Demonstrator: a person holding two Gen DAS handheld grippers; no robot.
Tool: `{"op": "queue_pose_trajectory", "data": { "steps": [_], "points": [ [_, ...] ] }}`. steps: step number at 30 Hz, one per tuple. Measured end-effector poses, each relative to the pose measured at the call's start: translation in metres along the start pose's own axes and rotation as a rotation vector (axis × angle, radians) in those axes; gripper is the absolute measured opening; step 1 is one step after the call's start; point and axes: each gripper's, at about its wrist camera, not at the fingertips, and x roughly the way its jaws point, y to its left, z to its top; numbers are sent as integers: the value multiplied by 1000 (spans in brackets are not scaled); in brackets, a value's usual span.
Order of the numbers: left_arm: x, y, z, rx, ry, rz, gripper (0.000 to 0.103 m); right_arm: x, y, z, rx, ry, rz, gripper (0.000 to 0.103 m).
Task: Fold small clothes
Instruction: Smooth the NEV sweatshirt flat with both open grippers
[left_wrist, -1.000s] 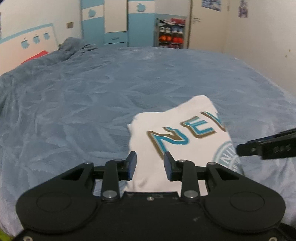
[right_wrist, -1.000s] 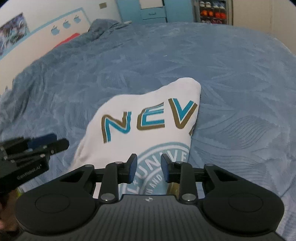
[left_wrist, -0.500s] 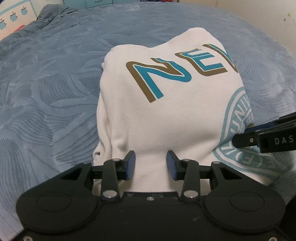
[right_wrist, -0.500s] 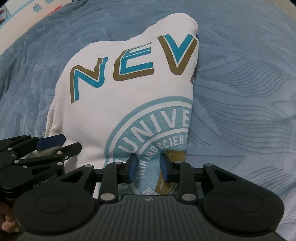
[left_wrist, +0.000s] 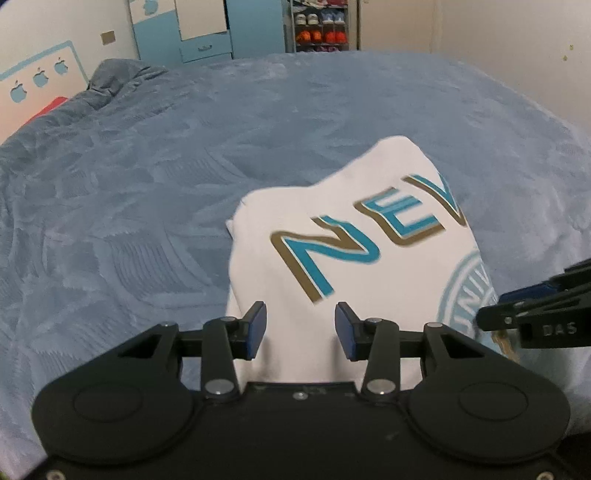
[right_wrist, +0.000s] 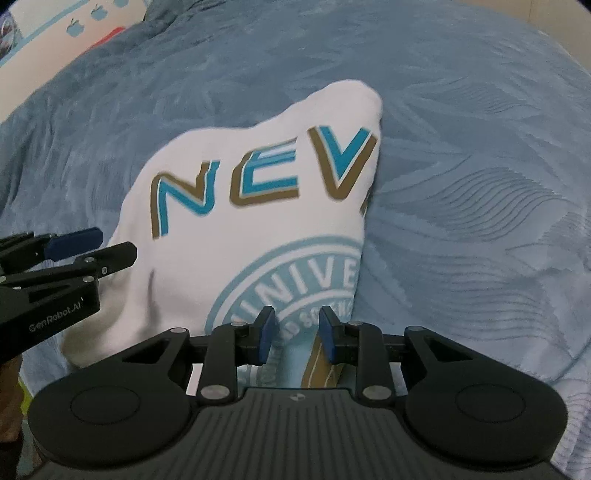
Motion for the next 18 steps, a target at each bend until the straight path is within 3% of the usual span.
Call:
{"op": "queue_pose_trajectory", "data": {
  "steps": [5,8,10,11,15,18],
  "points": [
    [19,10,-4,-25,14,1,43,4,-7,8,11,-45,-21,34],
    [35,12,-11,-27,47,-1,43,24,-16,11,42,-13,-9,38],
    [46,13,-16,-31,57,-4,45,35,-23,11,67,-3,-1,54],
    [50,14,-18,-35,59,-6,45,41,-28,10,85,2,-3,56],
    [65,17,-24,-45,73,-2,54,59,-58,5,224,28,106,63],
    [72,20,-27,-60,68,-3,59,61,-61,3,224,29,125,64]
  ]
}}
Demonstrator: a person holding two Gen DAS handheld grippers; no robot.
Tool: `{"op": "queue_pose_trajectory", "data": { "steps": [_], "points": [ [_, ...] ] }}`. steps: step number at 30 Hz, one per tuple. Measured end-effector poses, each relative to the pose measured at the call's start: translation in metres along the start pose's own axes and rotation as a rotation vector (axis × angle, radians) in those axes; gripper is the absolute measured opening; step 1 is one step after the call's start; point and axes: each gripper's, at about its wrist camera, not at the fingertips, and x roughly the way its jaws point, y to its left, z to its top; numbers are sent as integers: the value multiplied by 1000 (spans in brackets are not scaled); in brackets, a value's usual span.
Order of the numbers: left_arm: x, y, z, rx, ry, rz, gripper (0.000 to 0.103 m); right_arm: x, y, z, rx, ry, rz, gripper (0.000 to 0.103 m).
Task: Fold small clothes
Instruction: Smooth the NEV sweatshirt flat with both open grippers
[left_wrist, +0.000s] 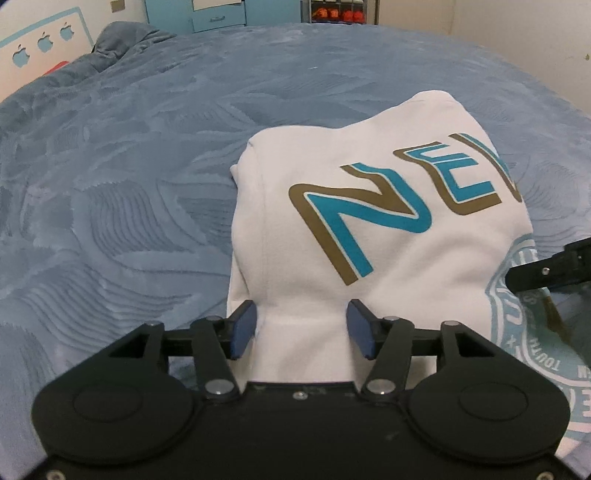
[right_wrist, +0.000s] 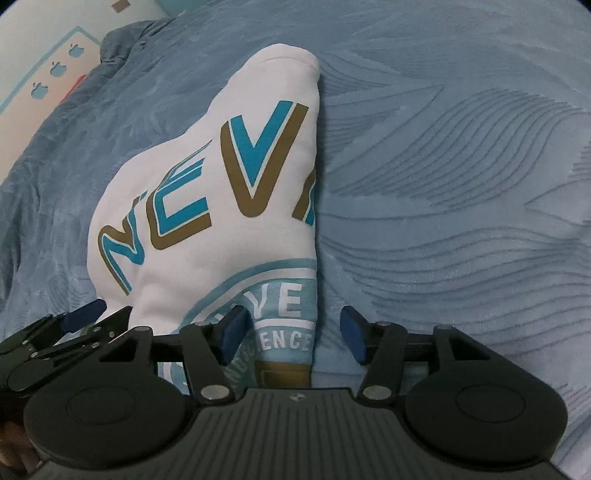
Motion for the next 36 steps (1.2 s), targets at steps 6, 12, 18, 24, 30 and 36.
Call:
{"op": "queue_pose_trajectory", "data": {
  "steps": [6,12,18,24,30,36],
  "points": [
    [-2,2,0,-18,-6,-3,59,-7,16,-3,-57,-22,-68,60],
    [-33,2,9,-23,-27,15,57,-43,51,-12,-251,-154,-128,34],
    [-57,7,21,-33,-105,9,57,-69,76,-10,-350,-262,-93,34],
    [-36,6,29,-17,-144,-6,57,-38,79,13,-347,-227,-87,31],
    [20,4,18,32,-77,-14,62,0,75,9,-432,-219,-137,31],
    [28,11,12,6,-102,-24,71,13,74,-7,-470,-290,-170,32]
  ]
}}
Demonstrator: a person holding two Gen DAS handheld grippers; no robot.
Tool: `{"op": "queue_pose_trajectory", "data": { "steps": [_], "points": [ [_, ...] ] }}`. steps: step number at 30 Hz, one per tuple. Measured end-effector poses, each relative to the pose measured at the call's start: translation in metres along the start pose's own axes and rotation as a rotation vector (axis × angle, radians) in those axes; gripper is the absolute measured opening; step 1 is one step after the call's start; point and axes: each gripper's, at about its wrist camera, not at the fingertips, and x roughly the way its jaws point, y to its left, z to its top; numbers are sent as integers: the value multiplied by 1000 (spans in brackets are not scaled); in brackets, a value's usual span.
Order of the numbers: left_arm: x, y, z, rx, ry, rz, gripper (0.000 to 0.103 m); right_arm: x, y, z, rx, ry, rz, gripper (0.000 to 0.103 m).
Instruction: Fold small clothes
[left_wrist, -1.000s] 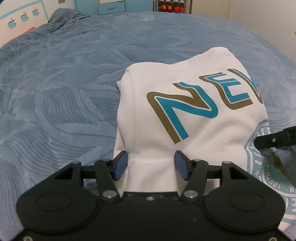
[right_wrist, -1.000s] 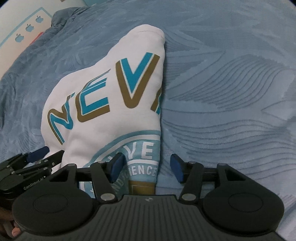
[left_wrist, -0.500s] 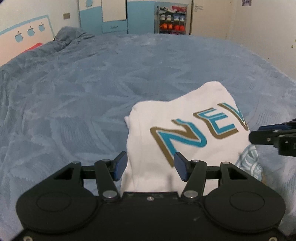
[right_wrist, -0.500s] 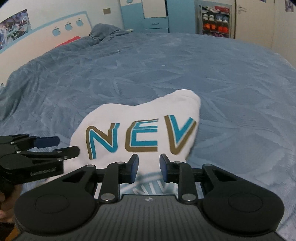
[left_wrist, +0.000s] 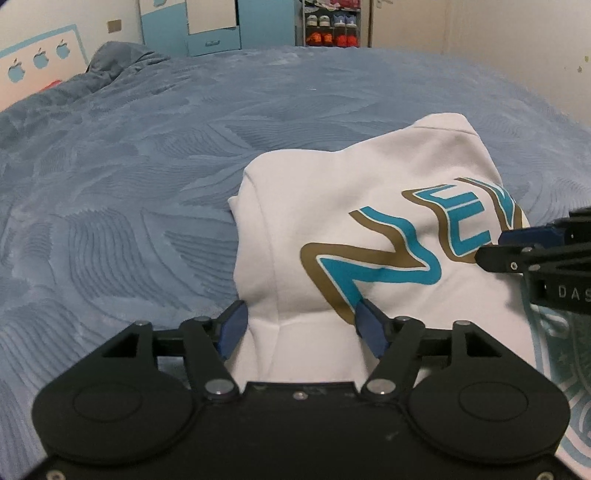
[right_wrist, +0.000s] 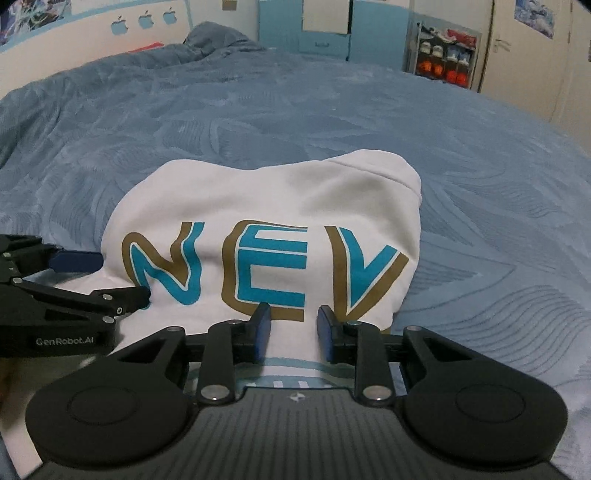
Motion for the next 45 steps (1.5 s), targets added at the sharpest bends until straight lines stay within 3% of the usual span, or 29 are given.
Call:
{"op": "queue_pose_trajectory", "data": {
  "steps": [7,13,18,25,32,38,45],
  "points": [
    [-14,7,8,-39,-28,-5,70,-16,-12,15,63,9,48,32],
    [-45,6,33,-36,-160,-23,68,-48,-20,41,113,-153,38,32],
    [-33,3,44,-61,-238,-15,69,-21,-23,48,128,-194,-15,32],
    [29,7,38,-82,-167,20,72,37,-24,25,191,-121,-35,32],
    [48,17,35,-130,-139,-16,75,46,-27,17,201,-126,-43,32],
    [16,5,40,-82,-164,49,71,13,-18,30,163,-134,-57,32],
    [-44,-5,55,-33,-239,19,71,-36,-11,51,118,-174,-35,32]
  ]
}}
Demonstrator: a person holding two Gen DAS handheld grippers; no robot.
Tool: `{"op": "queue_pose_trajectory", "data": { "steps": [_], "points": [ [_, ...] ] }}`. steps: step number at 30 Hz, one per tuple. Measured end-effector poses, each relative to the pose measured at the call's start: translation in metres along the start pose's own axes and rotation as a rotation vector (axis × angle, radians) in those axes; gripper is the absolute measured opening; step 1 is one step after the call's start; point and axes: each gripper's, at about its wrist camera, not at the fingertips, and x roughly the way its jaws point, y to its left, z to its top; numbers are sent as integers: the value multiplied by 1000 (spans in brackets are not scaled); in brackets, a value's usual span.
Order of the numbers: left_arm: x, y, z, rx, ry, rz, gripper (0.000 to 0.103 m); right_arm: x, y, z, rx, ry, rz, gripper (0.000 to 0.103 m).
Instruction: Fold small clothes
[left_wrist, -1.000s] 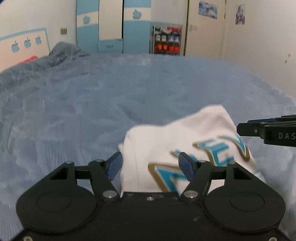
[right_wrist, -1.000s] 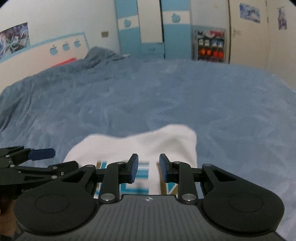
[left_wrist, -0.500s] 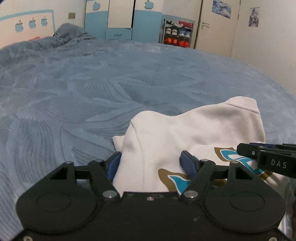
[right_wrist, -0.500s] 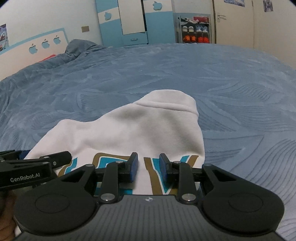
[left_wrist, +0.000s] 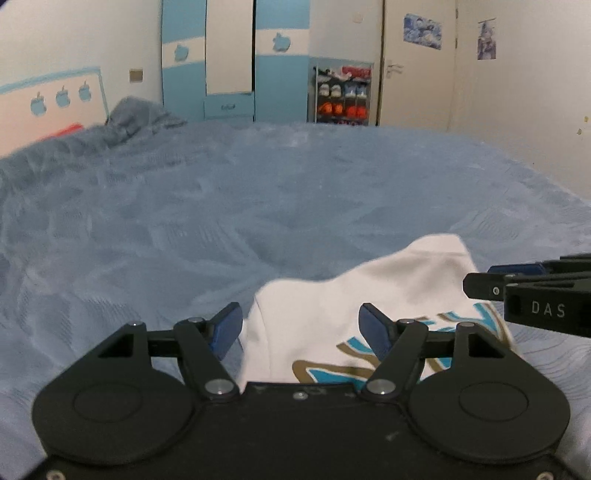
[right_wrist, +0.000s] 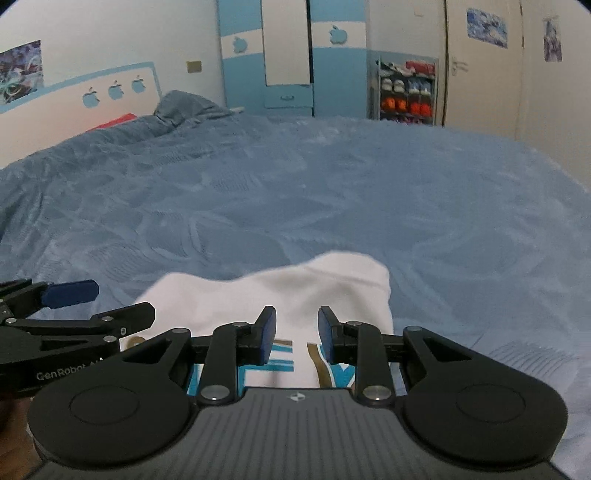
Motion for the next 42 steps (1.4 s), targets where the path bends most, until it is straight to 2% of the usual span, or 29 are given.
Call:
{"op": "queue_pose_trajectory", "data": {
  "steps": [3,6,10,13,17,19,22,27,30,33,35,37,42],
  "points": [
    [-13,0,3,-7,-8,-21,71,-6,1,1,-11,-16,0,32],
    [-6,1,-6,-4,13,-41,71,7,1,-8,-9,26,6,33],
    [21,1,-31,2,101,-17,74,34,-2,-33,11,102,13,33],
    [34,2,-48,0,106,-12,75,39,4,-49,-50,69,1,33],
    [31,4,-41,10,109,-18,75,30,10,-45,-95,55,-2,34],
    [23,8,-36,22,118,-11,73,22,3,-39,-84,65,3,38],
    [8,24,-30,22,132,-21,73,1,-13,-32,-69,66,5,54],
    [-12,60,-29,-33,205,-161,73,-26,-49,-32,-1,116,70,58],
    [-18,60,-38,-9,242,-191,73,-30,-63,-41,70,179,113,60],
    [-15,51,-51,15,286,-231,73,-23,-61,-54,51,238,100,60],
    [-7,45,-57,20,313,-227,73,-18,-62,-61,88,264,127,60],
    [2,44,-61,-6,324,-222,75,-14,-67,-65,142,278,152,60],
    [38,74,-62,-259,375,-314,76,11,-83,-64,334,334,275,60]
  ]
}}
